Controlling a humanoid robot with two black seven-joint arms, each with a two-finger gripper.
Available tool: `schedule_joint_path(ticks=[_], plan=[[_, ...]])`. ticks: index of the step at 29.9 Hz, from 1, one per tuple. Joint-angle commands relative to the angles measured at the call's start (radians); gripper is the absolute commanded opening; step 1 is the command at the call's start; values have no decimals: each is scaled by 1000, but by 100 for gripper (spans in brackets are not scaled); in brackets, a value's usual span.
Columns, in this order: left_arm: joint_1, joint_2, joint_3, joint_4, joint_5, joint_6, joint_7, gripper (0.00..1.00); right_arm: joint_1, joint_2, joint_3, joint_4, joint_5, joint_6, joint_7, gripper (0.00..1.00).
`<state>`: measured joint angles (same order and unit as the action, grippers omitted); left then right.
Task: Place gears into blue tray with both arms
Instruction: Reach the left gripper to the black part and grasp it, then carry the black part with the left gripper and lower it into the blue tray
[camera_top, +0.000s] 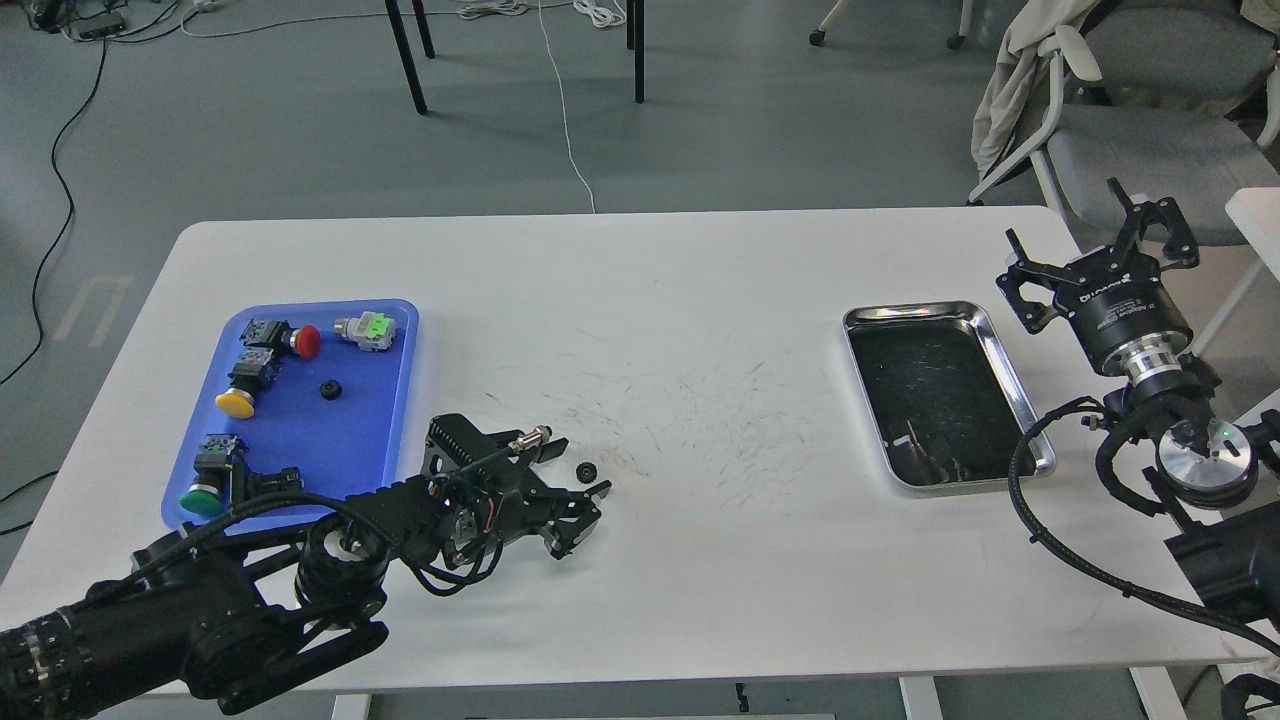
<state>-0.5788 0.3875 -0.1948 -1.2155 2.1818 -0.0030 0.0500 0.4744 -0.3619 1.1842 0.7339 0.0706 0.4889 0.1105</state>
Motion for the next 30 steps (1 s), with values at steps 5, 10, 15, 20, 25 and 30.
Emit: schedule_joint_path(ticks=[5,10,15,20,25,30], plan=[[8,4,0,10,0,1,-6,14,-10,0,-3,-4,0,0,0,97],[17,19,0,1,0,1,-4,5,-11,1,-8,-4,-2,0,0,97],[11,54,-26,-39,0,1,-1,3,-10,1,-15,-2,0,-1,0,97],[-42,163,-87,-163,0,-8,1,3,-2,3,-18,-2,-2,-3,-2,97],[-133,358,-141,-240,-138,-20,-2,3,1,5,-20,-2,-2,-6,-2,97],[-208,542,-143,-227,-357,-20,-36,4,7,3,-21,-2,-2,-3,-8,97]])
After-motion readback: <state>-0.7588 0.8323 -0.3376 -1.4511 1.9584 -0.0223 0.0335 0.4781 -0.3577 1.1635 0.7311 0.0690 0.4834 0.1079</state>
